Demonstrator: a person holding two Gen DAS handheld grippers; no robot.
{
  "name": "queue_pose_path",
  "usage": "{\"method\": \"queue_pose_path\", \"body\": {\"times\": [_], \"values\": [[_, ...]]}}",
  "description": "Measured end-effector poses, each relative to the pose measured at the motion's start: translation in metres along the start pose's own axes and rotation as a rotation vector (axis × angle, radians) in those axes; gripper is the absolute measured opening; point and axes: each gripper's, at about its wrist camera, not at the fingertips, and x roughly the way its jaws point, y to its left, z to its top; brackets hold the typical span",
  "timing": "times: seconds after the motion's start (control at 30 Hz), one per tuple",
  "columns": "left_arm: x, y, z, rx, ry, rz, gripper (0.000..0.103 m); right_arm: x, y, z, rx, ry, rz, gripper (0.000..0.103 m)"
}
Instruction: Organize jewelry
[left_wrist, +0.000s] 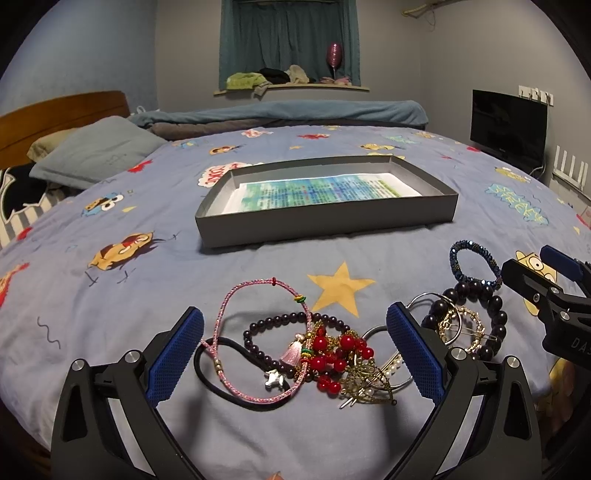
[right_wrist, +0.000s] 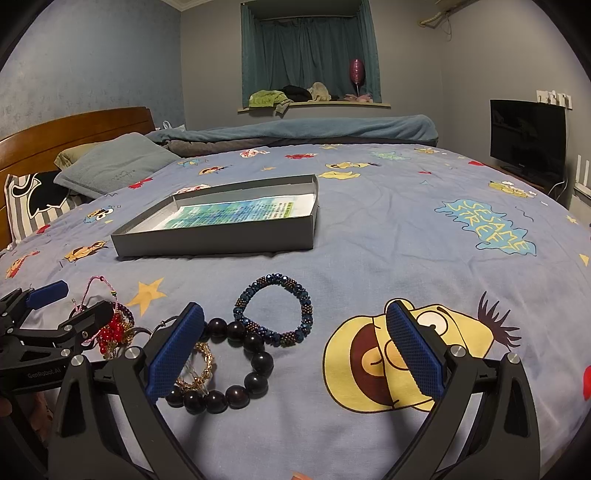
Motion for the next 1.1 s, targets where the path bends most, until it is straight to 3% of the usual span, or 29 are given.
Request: {"method": "queue_pose_path", "body": {"times": [1.0,1.1], "values": [[-0.001,0.004,0.002,0.006,-0.003,0.006,0.098,0.005,-0.007,0.002,0.011,0.027,0.026,0.098],[-0.005,0.011,0.002,-0.007,-0.014,-0.022,0.098,0.005,-0.01,0.004,0.02,0.026,0.025,0.098]]}}
